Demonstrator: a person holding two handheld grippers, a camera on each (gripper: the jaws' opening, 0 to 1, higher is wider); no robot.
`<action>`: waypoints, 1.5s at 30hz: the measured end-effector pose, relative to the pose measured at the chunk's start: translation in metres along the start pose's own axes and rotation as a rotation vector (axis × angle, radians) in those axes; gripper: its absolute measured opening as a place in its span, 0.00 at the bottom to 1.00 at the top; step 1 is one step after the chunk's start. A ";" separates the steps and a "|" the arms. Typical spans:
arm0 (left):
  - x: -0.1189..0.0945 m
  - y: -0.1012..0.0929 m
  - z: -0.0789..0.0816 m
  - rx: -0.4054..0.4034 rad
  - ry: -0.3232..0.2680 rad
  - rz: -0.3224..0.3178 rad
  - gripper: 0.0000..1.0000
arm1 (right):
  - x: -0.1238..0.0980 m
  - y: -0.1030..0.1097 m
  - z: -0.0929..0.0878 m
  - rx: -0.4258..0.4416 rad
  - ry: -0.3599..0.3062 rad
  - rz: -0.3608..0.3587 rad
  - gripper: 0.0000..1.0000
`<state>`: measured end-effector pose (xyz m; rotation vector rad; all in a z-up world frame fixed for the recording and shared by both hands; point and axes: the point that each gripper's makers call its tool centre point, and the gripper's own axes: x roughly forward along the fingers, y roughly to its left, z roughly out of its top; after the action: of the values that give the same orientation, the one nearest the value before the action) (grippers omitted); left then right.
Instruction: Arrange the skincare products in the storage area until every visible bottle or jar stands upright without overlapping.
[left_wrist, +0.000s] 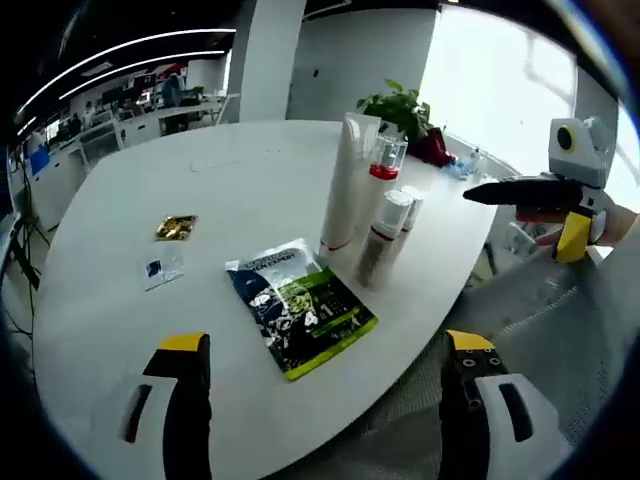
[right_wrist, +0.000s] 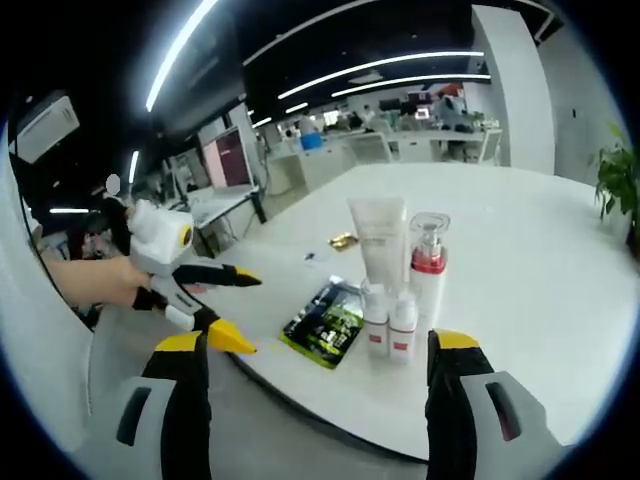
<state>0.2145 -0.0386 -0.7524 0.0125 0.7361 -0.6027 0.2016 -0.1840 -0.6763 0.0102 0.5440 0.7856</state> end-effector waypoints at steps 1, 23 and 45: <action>-0.003 -0.003 0.000 -0.010 0.004 0.001 0.87 | 0.000 0.000 0.000 -0.001 0.000 0.002 0.89; -0.056 0.023 -0.015 -0.083 0.068 0.098 0.93 | -0.001 0.003 0.001 0.000 -0.015 0.019 0.89; -0.067 0.032 -0.004 -0.162 -0.003 0.115 0.91 | -0.002 -0.001 0.003 0.010 -0.029 0.012 0.87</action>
<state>0.1899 0.0231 -0.7187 -0.0953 0.7747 -0.4322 0.2023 -0.1849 -0.6733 0.0339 0.5204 0.7937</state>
